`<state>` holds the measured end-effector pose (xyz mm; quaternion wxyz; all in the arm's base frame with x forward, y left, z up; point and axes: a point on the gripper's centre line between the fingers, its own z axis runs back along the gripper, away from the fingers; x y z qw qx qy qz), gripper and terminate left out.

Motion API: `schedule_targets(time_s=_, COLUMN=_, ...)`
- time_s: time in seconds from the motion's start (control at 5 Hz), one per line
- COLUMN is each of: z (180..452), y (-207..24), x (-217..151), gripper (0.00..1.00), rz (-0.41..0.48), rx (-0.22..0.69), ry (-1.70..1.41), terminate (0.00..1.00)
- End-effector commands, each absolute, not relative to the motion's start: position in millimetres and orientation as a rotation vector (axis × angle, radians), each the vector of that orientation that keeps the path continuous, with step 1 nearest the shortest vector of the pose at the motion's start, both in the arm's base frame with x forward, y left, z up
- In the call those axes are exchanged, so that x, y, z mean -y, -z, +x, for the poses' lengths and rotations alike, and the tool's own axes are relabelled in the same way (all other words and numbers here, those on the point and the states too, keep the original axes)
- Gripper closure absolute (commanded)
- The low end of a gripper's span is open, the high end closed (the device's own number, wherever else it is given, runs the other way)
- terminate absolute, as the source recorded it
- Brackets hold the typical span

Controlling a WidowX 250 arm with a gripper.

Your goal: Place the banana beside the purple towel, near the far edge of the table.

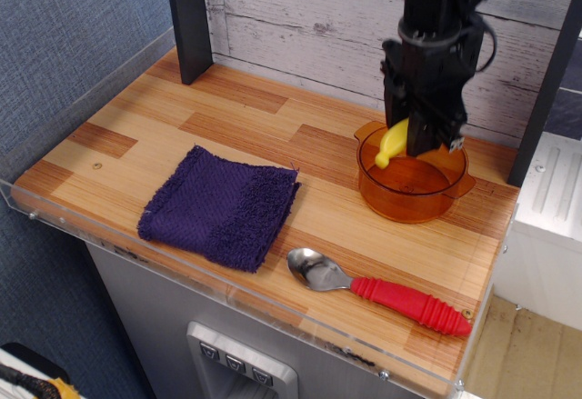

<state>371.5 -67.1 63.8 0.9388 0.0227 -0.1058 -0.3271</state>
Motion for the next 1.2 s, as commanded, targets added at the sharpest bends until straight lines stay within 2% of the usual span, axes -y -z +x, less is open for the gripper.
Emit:
schedule_targets(time_s=0.0, z=356, y=-116, x=23, gripper=0.0, rz=0.088, rx=0.272, ry=0.458, terminate=0.0)
schedule_targets(time_s=0.2, z=349, y=-116, x=-10, gripper=1.0, rz=0.128, rx=0.233, ry=0.312, terminate=0.0)
schedule_targets(time_s=0.6, z=334, y=-97, x=-72, gripper=1.0, rz=0.161, rx=0.139, ry=0.122, terminate=0.0)
schedule_targets(time_s=1.0, z=286, y=-72, x=-121, gripper=1.0, rz=0.212, rx=0.074, ry=-0.048, terminate=0.0)
